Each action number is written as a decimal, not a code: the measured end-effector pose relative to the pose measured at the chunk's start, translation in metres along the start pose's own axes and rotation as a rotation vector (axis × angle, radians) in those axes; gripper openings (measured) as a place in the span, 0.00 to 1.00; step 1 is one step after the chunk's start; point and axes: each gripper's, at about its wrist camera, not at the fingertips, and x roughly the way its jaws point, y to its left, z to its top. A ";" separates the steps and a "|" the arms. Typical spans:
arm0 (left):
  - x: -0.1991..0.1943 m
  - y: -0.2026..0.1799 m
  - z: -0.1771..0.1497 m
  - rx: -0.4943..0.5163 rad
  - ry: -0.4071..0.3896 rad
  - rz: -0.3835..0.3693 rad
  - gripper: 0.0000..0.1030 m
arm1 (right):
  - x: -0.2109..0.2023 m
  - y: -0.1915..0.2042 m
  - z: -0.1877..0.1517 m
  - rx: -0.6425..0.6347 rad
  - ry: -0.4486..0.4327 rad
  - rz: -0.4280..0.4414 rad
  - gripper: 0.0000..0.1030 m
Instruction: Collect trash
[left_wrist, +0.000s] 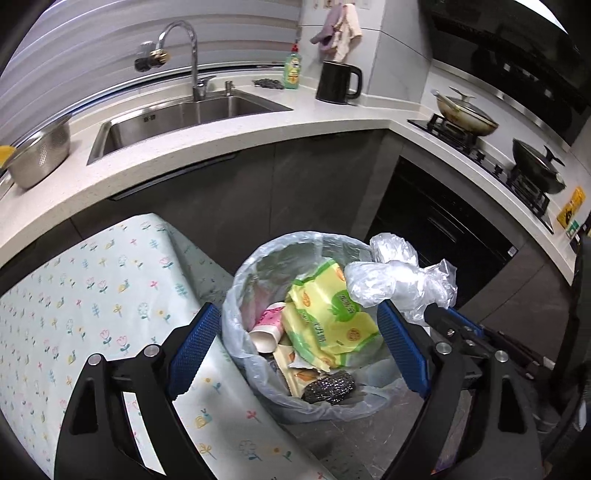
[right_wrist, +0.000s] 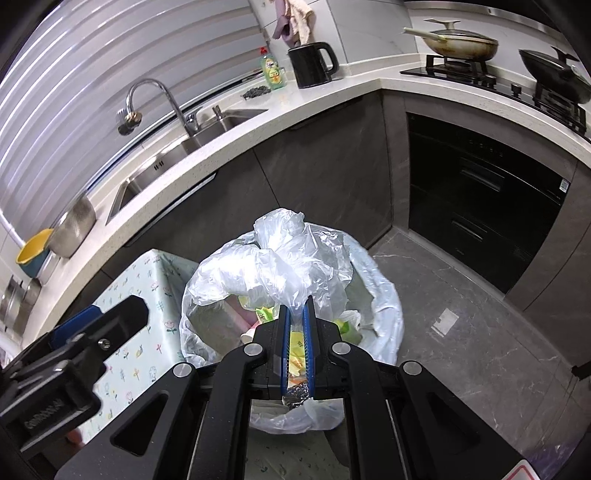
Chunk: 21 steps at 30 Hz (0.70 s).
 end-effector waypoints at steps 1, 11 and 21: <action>0.000 0.003 0.000 -0.011 0.003 0.001 0.81 | 0.004 0.001 0.000 -0.001 0.009 0.006 0.09; -0.004 0.022 -0.006 -0.036 0.002 0.044 0.84 | 0.002 0.017 -0.005 -0.043 0.023 -0.018 0.50; -0.034 0.030 -0.016 -0.039 -0.024 0.115 0.85 | -0.038 0.030 -0.012 -0.133 0.013 -0.056 0.61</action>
